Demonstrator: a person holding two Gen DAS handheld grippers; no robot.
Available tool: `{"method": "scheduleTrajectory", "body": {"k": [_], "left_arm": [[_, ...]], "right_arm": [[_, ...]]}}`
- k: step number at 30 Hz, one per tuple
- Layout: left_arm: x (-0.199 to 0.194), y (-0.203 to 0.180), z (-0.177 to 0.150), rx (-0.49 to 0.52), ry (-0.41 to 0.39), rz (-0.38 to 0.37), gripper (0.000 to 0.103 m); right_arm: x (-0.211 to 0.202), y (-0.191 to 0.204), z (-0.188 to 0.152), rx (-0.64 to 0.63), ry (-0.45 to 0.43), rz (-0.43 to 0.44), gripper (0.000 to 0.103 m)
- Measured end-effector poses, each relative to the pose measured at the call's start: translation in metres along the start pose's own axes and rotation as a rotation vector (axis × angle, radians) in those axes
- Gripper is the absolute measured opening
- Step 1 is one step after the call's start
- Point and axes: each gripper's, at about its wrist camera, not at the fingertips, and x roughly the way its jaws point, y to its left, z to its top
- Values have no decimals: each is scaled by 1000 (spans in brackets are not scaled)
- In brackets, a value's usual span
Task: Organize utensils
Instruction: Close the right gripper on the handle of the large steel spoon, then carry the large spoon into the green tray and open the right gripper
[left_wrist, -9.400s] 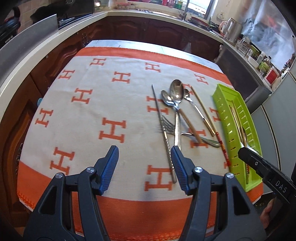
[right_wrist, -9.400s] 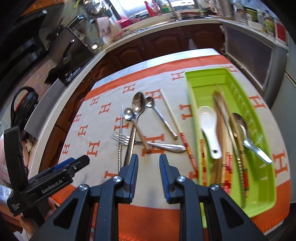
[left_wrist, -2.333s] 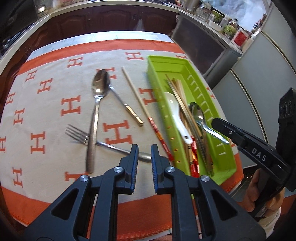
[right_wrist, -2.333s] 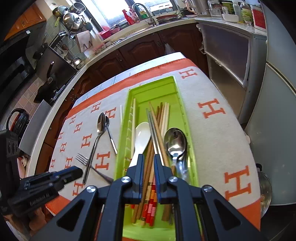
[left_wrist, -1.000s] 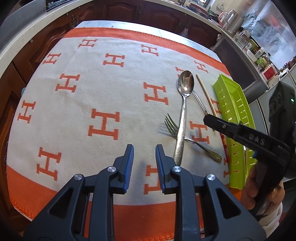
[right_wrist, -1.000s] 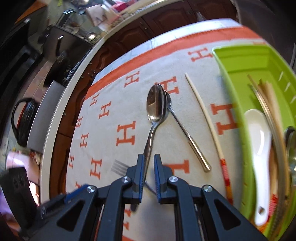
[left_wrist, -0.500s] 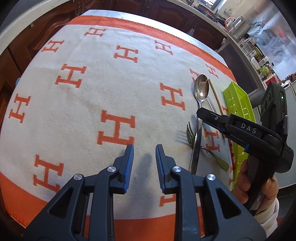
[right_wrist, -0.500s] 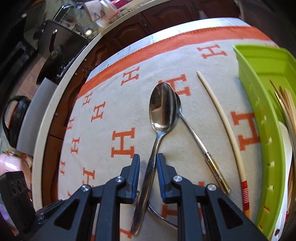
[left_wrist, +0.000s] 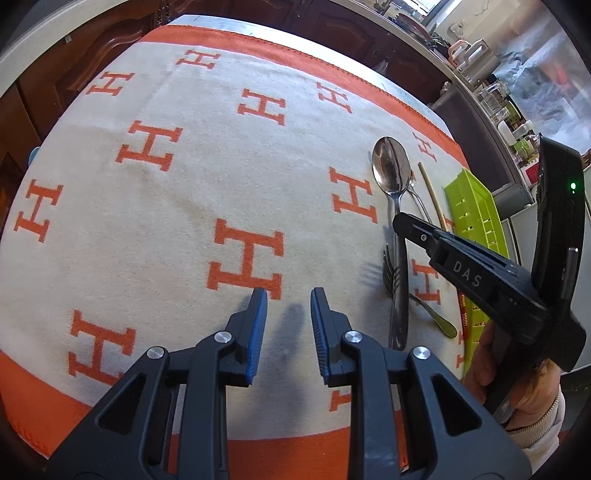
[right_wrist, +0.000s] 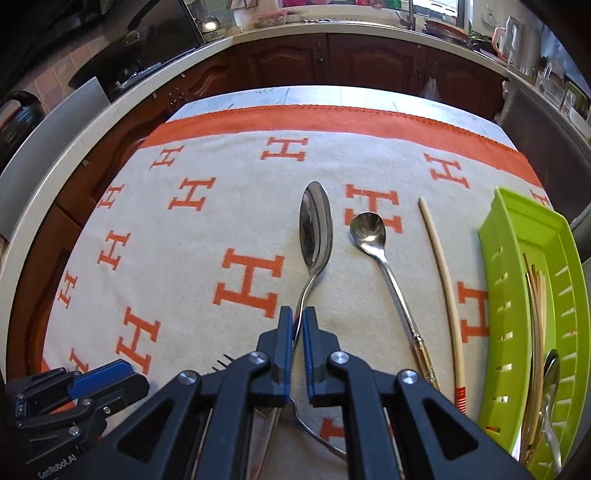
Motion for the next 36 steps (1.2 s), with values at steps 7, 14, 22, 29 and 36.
{"method": "scheduleTrajectory", "body": {"k": [7, 14, 22, 29, 36], "left_arm": [[-1, 6, -2, -14, 0, -7, 21], [-3, 8, -2, -18, -5, -6, 21], [-2, 11, -4, -21, -6, -7, 21], [-2, 10, -4, -19, -8, -5, 21], [-2, 10, -4, -16, -8, -4, 21]], "right_arm": [[4, 6, 1, -15, 19, -3, 7], [0, 35, -6, -162, -30, -113, 5], [0, 34, -7, -177, -28, -107, 6], [8, 33, -9, -150, 32, -45, 7], [10, 26, -7, -100, 26, -18, 6]]}}
